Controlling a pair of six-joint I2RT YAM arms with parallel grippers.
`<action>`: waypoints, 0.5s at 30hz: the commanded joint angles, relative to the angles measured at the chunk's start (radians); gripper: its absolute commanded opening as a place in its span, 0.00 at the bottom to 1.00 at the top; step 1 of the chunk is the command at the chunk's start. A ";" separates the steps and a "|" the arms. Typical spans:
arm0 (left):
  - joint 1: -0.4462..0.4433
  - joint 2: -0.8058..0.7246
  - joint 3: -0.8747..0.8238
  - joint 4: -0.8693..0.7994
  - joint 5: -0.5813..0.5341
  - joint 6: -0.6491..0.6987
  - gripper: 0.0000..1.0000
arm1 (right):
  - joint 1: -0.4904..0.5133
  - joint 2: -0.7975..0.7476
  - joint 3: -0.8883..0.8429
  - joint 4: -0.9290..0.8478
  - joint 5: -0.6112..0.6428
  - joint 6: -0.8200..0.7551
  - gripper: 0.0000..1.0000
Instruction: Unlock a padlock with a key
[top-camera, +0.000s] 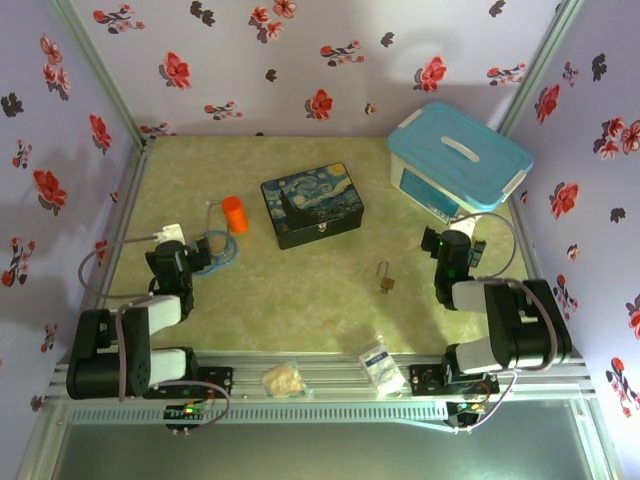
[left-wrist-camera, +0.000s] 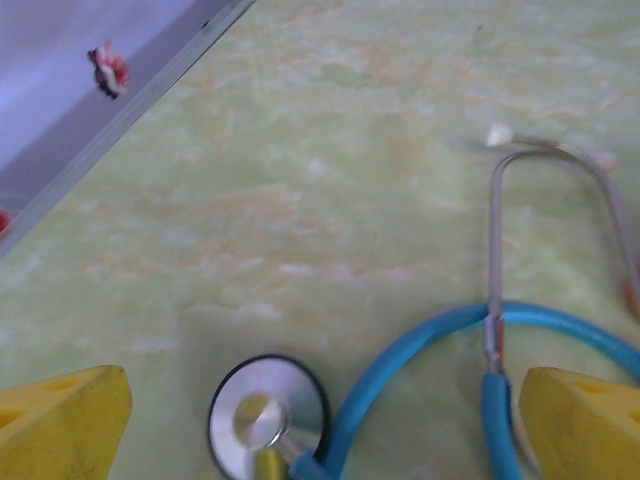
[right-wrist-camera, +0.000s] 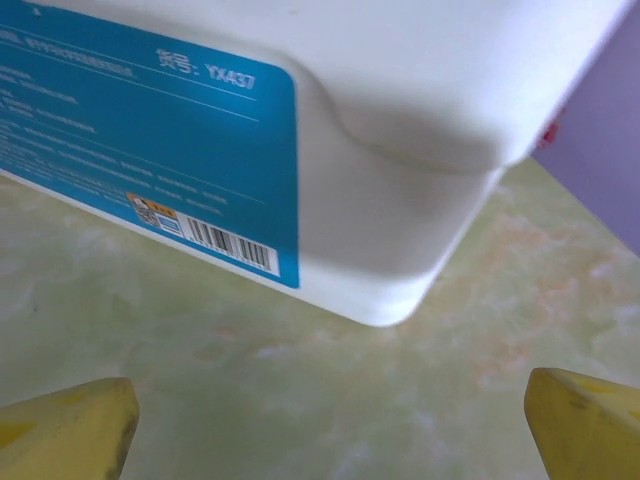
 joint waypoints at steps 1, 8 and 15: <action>0.014 0.031 0.027 0.199 0.068 0.037 1.00 | -0.011 0.122 0.018 0.247 -0.004 -0.034 0.99; 0.024 0.244 0.051 0.327 0.074 0.045 1.00 | -0.041 0.095 0.065 0.111 -0.034 0.005 0.99; 0.007 0.259 0.138 0.234 0.066 0.070 1.00 | -0.041 0.097 0.062 0.121 -0.035 0.003 0.99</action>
